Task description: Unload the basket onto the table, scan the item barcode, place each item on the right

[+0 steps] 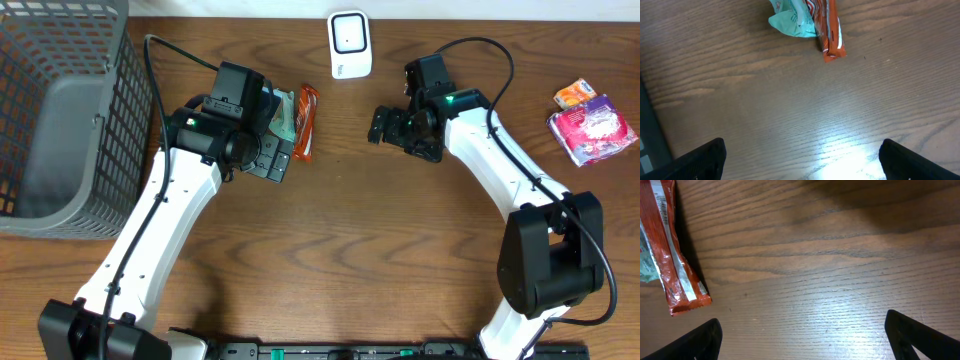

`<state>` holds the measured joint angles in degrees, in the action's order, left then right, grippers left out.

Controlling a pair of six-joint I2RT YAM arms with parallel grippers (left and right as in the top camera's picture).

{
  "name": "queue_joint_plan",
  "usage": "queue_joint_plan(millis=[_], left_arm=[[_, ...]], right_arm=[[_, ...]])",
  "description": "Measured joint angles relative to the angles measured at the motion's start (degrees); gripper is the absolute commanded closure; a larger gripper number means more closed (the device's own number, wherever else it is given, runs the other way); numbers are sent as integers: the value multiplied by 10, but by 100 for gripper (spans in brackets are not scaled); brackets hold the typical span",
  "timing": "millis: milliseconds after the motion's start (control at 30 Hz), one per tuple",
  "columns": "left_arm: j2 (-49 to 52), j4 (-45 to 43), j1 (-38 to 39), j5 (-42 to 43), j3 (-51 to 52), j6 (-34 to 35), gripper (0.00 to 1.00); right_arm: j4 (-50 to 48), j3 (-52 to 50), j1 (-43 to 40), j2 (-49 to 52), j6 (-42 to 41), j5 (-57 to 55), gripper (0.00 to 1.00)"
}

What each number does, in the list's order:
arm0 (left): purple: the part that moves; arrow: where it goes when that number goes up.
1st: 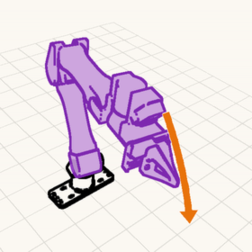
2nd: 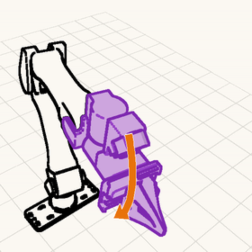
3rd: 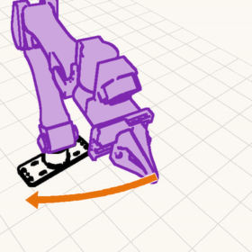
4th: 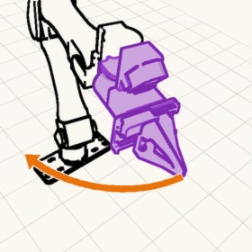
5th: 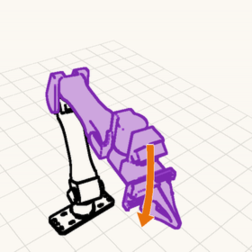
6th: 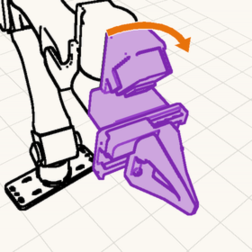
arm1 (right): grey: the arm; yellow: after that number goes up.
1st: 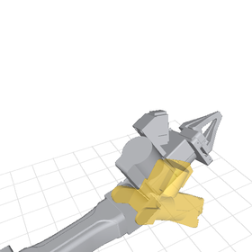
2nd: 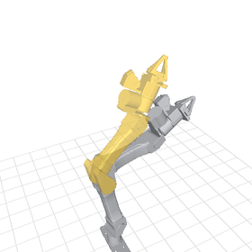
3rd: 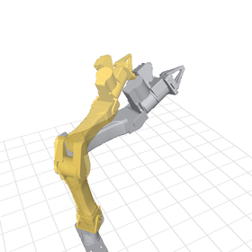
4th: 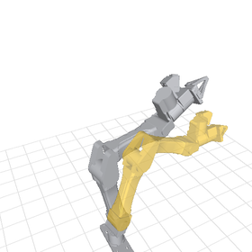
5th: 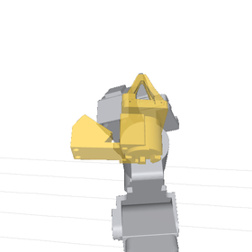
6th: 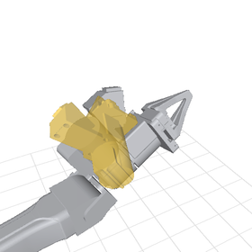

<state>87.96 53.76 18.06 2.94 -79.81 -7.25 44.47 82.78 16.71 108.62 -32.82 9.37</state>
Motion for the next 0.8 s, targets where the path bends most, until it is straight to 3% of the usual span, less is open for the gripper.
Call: queue_joint_plan(millis=[800], left_arm=[[0,0,0,0,0,0,2]], right_arm=[[-32,0,-4,1,0,-17,1]])
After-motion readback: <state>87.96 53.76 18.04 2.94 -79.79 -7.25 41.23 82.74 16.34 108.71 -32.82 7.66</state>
